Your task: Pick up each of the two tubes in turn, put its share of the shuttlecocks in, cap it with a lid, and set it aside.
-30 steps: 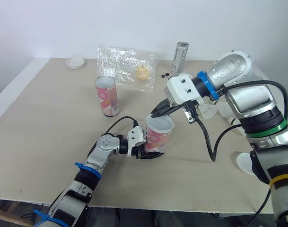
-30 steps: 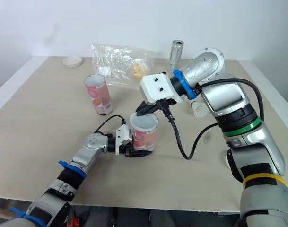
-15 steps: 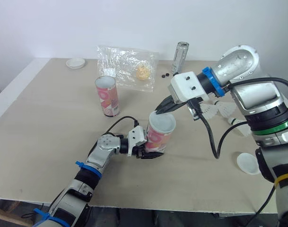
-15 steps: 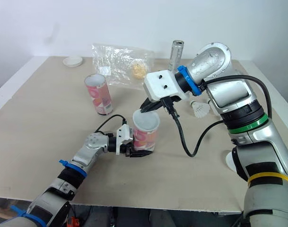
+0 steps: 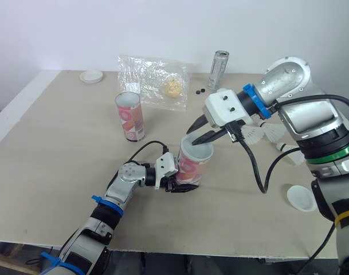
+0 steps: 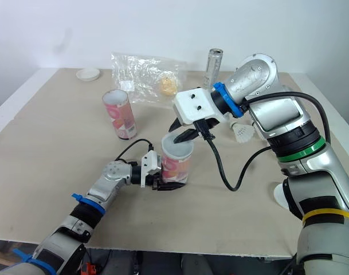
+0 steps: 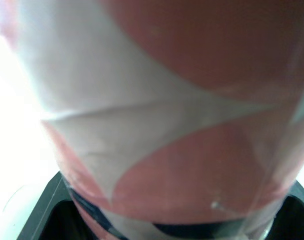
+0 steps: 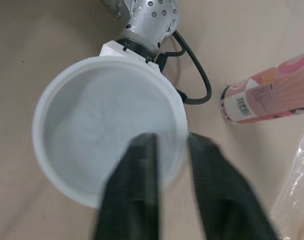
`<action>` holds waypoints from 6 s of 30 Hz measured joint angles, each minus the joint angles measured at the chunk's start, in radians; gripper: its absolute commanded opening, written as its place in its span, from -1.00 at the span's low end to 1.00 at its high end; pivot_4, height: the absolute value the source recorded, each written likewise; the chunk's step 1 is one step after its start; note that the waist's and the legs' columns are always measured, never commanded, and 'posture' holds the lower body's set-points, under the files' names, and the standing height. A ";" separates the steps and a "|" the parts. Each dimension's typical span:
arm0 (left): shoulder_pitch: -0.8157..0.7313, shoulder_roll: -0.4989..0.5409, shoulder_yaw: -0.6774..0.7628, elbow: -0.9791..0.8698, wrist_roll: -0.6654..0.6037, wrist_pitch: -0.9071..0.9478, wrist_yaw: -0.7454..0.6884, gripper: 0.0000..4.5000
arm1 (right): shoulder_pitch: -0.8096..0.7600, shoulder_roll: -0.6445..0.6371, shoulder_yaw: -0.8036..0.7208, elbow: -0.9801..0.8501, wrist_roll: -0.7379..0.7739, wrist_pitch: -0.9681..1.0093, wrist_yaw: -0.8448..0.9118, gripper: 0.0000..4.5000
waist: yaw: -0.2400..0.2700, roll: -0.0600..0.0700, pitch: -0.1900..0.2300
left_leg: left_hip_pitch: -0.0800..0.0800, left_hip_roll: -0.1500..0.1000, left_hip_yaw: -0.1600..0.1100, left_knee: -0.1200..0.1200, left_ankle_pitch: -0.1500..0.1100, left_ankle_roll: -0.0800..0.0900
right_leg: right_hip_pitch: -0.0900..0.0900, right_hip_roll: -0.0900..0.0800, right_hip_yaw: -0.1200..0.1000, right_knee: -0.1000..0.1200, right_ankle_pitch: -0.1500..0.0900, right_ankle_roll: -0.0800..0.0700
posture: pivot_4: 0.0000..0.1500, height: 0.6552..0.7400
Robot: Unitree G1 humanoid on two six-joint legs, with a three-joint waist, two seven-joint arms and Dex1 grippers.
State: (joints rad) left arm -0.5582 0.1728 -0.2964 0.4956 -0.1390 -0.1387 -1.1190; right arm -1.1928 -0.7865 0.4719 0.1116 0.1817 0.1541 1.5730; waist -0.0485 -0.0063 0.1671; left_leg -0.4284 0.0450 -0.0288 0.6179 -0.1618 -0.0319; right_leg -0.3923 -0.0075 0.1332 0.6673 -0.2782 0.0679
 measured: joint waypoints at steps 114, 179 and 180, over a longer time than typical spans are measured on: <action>0.146 0.186 0.061 -0.255 -0.087 0.100 -0.051 1.00 | 0.935 0.239 -0.362 -0.117 0.129 -0.010 -0.443 0.99 | -0.004 -0.012 -0.002 | -0.004 0.001 -0.004 -0.011 -0.003 -0.003 | -0.001 0.004 0.000 -0.003 -0.003 0.002 | 1.00 1.00; 0.228 0.239 0.062 -0.498 -0.235 0.247 -0.112 1.00 | 1.217 0.395 -1.039 -0.388 0.214 0.049 -1.190 0.41 | 0.001 -0.010 0.001 | -0.003 0.001 -0.004 -0.009 -0.003 -0.003 | 0.001 0.004 -0.002 -0.001 -0.002 0.001 | 1.00 1.00; 0.227 0.239 0.061 -0.498 -0.234 0.248 -0.111 1.00 | 1.218 0.394 -1.072 -0.370 0.213 0.044 -1.213 0.41 | 0.003 -0.010 0.001 | -0.003 0.001 -0.004 -0.009 -0.003 -0.003 | 0.001 0.004 -0.002 -0.002 -0.002 0.001 | 1.00 1.00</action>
State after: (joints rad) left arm -0.3314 0.4113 -0.2353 -0.0028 -0.3733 0.1093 -1.2304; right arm 0.0252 -0.3929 -0.5999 -0.2584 0.3951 0.1984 0.3597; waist -0.0460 -0.0164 0.1680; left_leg -0.4315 0.0463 -0.0331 0.6092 -0.1643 -0.0344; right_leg -0.3911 -0.0038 0.1316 0.6658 -0.2798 0.0691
